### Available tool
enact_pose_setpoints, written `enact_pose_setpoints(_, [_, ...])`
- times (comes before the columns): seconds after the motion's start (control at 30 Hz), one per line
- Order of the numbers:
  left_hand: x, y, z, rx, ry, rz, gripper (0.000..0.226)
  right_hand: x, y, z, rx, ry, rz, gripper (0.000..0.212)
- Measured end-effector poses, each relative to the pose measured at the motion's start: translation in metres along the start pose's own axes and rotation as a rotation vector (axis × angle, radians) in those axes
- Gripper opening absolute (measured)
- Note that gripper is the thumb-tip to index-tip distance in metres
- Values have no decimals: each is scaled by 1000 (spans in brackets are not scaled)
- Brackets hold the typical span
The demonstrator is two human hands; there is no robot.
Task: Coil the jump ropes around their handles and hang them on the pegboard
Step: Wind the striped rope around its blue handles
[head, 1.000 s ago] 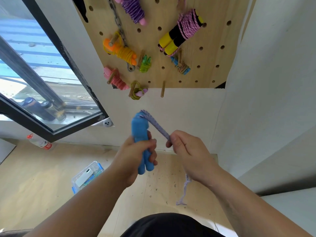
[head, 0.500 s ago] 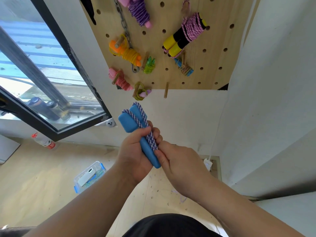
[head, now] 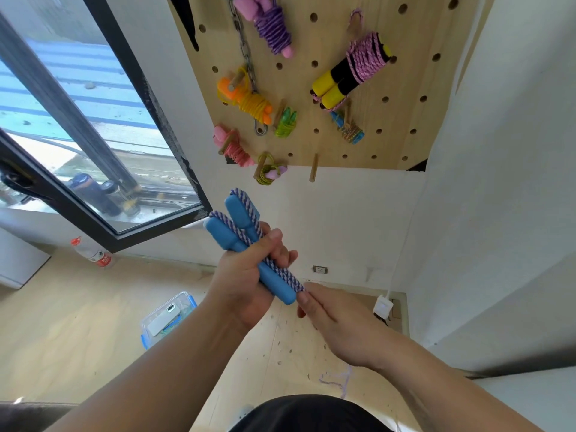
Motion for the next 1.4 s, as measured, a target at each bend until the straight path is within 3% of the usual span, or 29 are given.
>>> enact_pose_setpoints(0.23, [5, 2, 6, -144, -90, 20, 12, 4, 5, 4, -251, -125, -26, 32])
enact_pose_setpoints(0.37, [12, -8, 1, -159, -158, 80, 12, 1, 8, 4, -166, -209, -89, 20])
enact_pose_setpoints(0.47, [18, -15, -7, -113, -183, 109, 5, -2, 6, 8, -191, -172, -134, 59])
enact_pose_setpoints(0.53, [23, -18, -13, -124, -177, 101, 14, -1, -7, 11, -207, -135, -87, 69])
enact_pose_setpoints(0.73, [30, -29, -18, -212, -104, 101, 26, -6, -22, 14, -177, 128, -22, 19])
enact_pose_setpoints(0.93, [25, -34, 9, -427, 82, 114, 57, -15, -1, 24, 117, 163, -61, 19])
enact_pose_setpoints(1.0, [20, -19, 24, -674, 106, -56, 82, -19, 13, 25, 235, 104, -120, 17])
enact_pose_setpoints(1.07, [16, 5, 19, -1152, -122, -479, 89, -20, 19, 23, 332, 43, -130, 16])
enact_pose_setpoints(1.1, [18, 10, 8, -1403, -329, -701, 79, -20, 21, 22, 352, 25, -125, 15])
enact_pose_setpoints(1.13, [21, 6, -3, -1650, -560, -815, 68, -20, 21, 21, 356, 15, -121, 14])
enact_pose_setpoints(1.2, [21, -13, -14, -2084, -948, -716, 59, -20, 18, 21, 347, 22, -108, 15])
enact_pose_setpoints(1.23, [19, -20, -16, -2219, -1033, -592, 56, -20, 17, 21, 343, 30, -97, 17])
enact_pose_setpoints(1.33, [12, -25, -20, -2231, -1019, -460, 38, -19, 14, 23, 327, 73, -62, 20])
enact_pose_setpoints(1.4, [10, -25, -19, -2118, -955, -382, 46, -18, 15, 27, 287, 116, -55, 19])
Point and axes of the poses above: each hand's wrist, its own x-axis away from the middle knuckle, its own z-axis out of the back of the hand, y = z × x, the point moved 6 cm from there along -x, towards the middle knuckle, and after that the axes turned 10 degrees about -z, right-handed, at the moved point
